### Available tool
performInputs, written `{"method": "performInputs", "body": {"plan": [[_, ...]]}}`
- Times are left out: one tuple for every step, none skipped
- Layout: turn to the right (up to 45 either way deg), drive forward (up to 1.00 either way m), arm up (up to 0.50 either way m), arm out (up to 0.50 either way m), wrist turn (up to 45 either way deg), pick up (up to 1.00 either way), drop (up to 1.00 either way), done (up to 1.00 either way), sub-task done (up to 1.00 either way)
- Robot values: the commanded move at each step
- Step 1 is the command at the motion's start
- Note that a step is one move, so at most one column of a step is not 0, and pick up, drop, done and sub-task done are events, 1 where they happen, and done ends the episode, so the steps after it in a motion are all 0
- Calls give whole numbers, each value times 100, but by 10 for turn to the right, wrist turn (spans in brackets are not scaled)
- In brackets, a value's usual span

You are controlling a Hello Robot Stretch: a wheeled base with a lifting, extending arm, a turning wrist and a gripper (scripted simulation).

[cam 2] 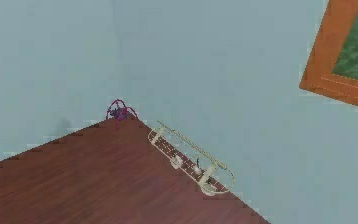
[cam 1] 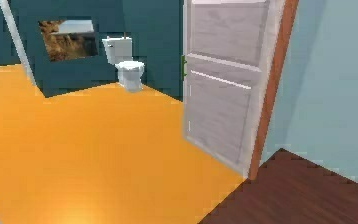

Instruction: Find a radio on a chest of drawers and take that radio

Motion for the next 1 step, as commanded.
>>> {"method": "performInputs", "body": {"plan": [[-210, 0, 0, 0, 0, 0, 0, 0, 0]]}}
